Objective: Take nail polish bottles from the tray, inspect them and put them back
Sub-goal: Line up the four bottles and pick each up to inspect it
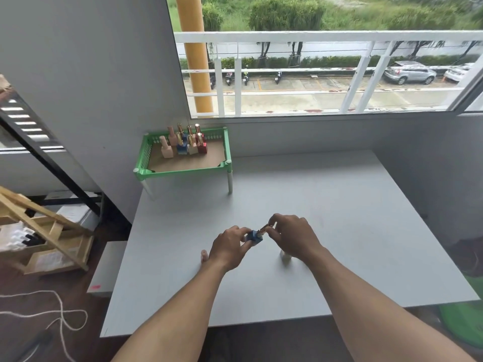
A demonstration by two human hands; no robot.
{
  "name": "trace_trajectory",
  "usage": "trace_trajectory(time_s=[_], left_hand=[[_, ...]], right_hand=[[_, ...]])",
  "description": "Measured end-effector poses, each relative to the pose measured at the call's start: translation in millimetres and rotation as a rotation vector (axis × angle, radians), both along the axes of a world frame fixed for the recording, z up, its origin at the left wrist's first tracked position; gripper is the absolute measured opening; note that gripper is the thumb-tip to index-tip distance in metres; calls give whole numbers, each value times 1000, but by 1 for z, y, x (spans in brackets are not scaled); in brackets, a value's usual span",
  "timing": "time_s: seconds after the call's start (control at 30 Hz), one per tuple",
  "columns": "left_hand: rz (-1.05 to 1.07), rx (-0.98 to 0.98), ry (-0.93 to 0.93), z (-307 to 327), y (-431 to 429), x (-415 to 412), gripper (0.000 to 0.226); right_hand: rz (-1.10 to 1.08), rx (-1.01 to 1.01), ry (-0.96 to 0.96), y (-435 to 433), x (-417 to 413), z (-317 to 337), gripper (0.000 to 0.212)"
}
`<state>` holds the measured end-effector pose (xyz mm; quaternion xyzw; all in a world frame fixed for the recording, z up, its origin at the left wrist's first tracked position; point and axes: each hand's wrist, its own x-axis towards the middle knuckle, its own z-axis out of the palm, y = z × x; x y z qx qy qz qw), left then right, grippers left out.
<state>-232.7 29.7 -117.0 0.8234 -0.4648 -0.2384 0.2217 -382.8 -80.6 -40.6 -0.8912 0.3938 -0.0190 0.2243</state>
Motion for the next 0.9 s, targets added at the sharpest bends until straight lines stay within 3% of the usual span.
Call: trace_trajectory(time_s=[0.53, 0.7, 0.9], left_hand=[[172, 66, 53, -39, 28, -15, 34], [251, 64, 264, -56, 40, -22, 33], [388, 34, 408, -63, 48, -26, 30]], right_hand=[[-45, 298, -23, 26, 17, -29, 16], [-83, 303, 49, 40, 23, -46, 14], [-74, 310, -9, 52, 41, -59, 19]])
